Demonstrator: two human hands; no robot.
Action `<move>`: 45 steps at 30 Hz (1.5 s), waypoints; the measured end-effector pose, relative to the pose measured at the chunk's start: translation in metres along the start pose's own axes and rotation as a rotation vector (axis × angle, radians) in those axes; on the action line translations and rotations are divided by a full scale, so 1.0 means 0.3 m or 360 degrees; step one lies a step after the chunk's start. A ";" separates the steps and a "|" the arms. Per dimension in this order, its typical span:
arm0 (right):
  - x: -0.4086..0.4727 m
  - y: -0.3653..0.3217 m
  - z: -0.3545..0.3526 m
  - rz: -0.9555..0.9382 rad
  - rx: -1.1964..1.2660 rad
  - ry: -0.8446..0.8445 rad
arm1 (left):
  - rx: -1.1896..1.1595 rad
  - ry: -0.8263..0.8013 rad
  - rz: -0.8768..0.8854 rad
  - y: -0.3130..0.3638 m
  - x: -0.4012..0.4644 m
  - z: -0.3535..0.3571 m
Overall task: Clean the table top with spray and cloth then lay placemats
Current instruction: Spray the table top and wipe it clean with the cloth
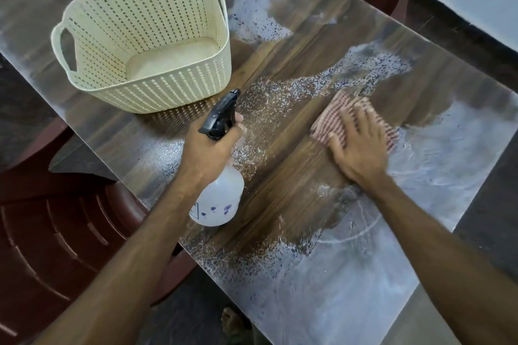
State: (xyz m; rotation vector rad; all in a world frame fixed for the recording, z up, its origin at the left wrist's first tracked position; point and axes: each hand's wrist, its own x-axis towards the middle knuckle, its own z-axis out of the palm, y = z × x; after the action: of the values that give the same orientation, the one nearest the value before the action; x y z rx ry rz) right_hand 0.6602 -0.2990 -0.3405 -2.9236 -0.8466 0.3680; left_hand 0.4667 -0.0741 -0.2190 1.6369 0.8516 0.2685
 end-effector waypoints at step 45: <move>0.170 -0.458 0.042 -0.0399 -0.0072 -0.0020 | -0.0060 0.0296 -0.0050 -0.144 -0.162 -0.224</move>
State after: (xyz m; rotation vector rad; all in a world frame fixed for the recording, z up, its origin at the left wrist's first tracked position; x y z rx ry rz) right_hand 0.6277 -0.1555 -0.3444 -2.8092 -1.2205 0.3513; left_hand 0.3757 -0.0542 -0.2278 1.5789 1.0058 0.4170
